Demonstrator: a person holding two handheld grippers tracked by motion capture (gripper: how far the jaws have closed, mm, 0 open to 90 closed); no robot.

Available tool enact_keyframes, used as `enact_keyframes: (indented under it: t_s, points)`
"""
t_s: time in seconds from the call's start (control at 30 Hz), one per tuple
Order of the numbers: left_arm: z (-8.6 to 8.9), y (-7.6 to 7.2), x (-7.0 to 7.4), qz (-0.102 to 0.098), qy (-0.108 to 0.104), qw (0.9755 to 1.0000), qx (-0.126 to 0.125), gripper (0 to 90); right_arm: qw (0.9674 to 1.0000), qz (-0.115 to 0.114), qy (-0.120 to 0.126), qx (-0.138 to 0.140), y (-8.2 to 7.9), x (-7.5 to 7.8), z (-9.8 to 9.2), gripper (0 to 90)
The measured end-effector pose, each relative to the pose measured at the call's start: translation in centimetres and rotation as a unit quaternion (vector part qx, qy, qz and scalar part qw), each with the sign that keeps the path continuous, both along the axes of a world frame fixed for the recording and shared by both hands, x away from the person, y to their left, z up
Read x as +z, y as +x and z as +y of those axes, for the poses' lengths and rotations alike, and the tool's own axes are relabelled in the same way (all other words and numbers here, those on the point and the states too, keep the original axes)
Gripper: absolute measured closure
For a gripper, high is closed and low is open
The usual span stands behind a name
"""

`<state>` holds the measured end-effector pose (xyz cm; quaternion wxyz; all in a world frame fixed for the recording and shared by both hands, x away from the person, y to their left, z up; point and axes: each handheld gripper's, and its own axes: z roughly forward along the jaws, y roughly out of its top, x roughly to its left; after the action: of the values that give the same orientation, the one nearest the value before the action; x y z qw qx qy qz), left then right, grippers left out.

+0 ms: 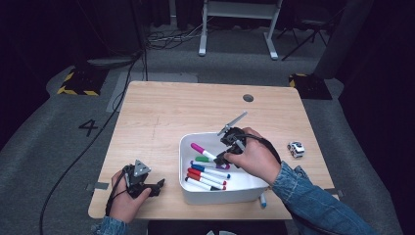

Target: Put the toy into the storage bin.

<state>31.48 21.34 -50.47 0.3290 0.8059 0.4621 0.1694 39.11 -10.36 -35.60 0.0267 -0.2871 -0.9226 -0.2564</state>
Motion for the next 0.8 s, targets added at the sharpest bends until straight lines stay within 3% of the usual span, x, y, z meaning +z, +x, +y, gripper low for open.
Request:
enact_keyframes:
  t_s: [0.4, 0.63, 0.8]
  points:
    - [0.0, 0.0, 0.0, 0.000, -0.001, 1.0000, 0.000, 14.4, 0.9988, 0.026, -0.040, -0.009, 1.4, -1.8, 2.0, 76.4]
    - [0.0, 0.0, 0.0, 0.000, 0.000, 1.0000, -0.001, 14.3, 0.9990, 0.020, -0.037, -0.010, 1.7, -1.9, 3.1, 76.4]
    - [0.0, 0.0, 0.0, 0.000, 0.000, 1.0000, 0.000, 14.3, 0.9996, 0.002, -0.028, -0.003, 1.7, -1.8, 3.6, 76.4]
